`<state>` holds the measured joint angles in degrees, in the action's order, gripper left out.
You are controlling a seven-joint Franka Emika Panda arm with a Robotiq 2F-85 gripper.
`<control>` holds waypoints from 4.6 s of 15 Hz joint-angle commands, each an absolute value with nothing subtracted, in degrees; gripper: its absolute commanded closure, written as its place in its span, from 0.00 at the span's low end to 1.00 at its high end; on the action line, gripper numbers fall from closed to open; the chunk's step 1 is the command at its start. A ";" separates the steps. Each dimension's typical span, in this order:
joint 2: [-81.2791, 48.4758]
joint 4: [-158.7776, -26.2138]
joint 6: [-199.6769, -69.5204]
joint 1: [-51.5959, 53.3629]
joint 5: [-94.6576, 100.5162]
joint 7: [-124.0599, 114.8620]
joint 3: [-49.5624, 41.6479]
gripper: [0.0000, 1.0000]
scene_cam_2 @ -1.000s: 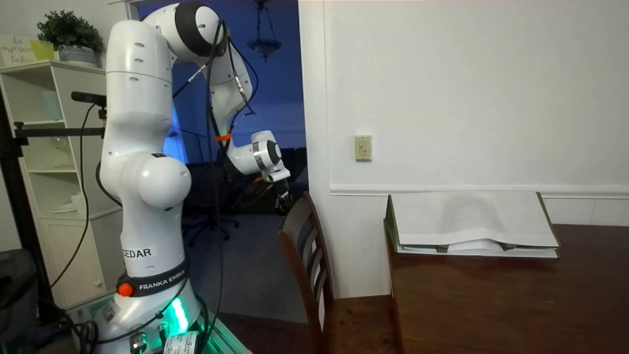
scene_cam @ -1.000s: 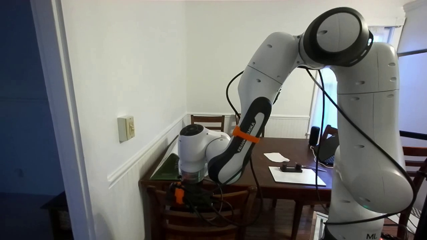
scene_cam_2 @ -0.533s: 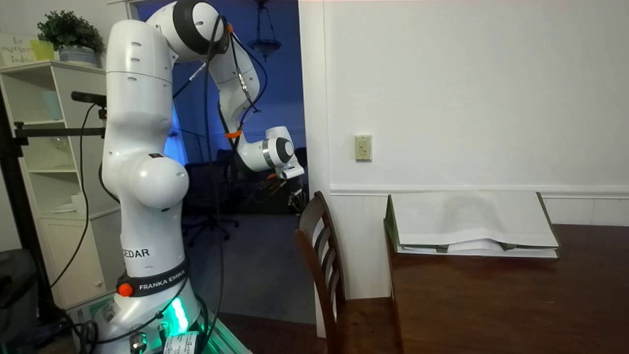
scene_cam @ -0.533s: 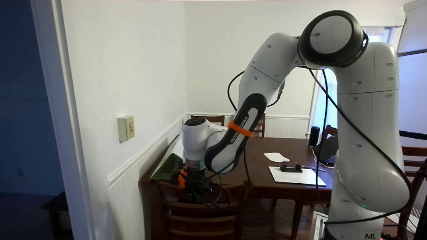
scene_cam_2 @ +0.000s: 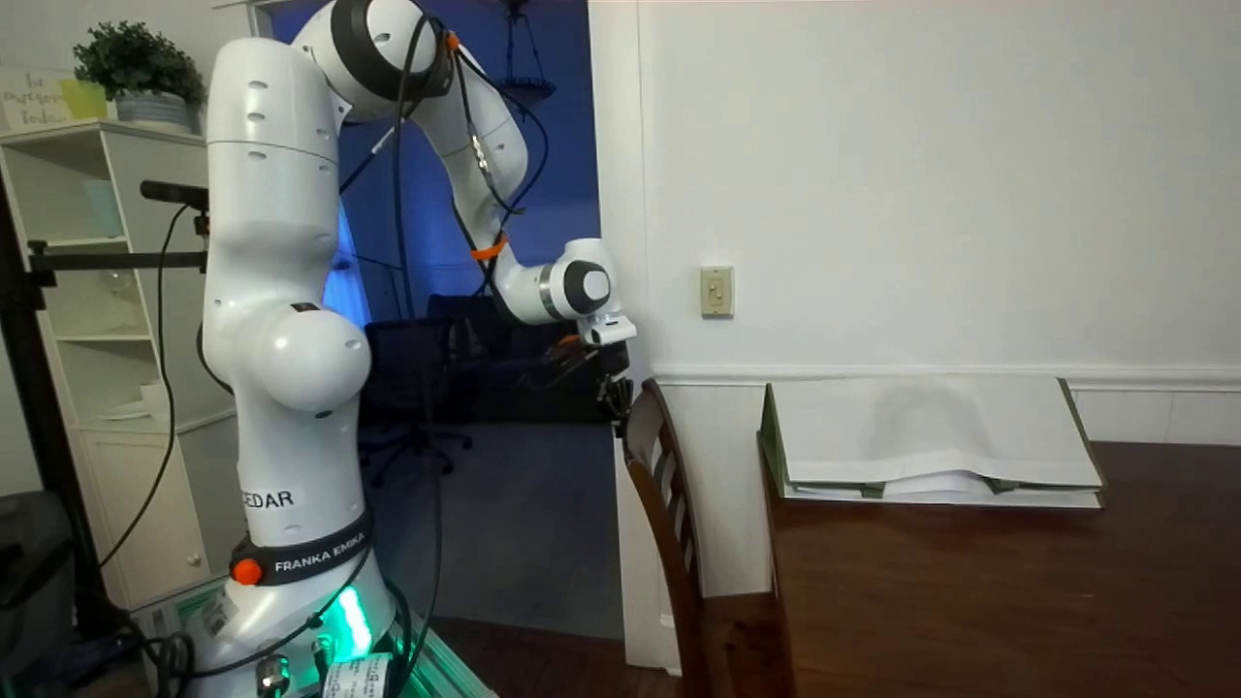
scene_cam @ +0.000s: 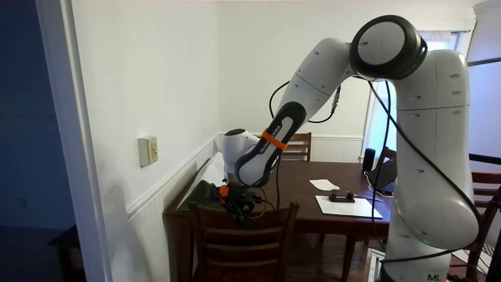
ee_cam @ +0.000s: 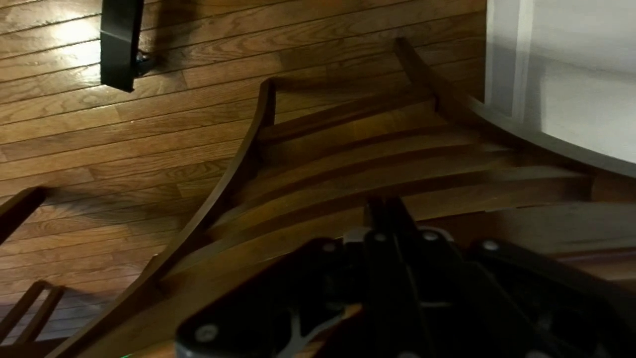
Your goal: Push in the chair
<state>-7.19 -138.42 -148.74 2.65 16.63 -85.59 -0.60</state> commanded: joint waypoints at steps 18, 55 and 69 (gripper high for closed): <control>-16.44 -126.70 -157.04 -1.20 5.76 -68.30 -7.22 0.94; -1.83 -128.46 -134.74 1.44 -4.49 -40.14 -3.87 0.41; 20.91 -126.70 -114.21 -3.56 4.07 -8.04 -3.78 0.00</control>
<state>20.99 -126.80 -114.29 -2.60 4.44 -8.35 -4.61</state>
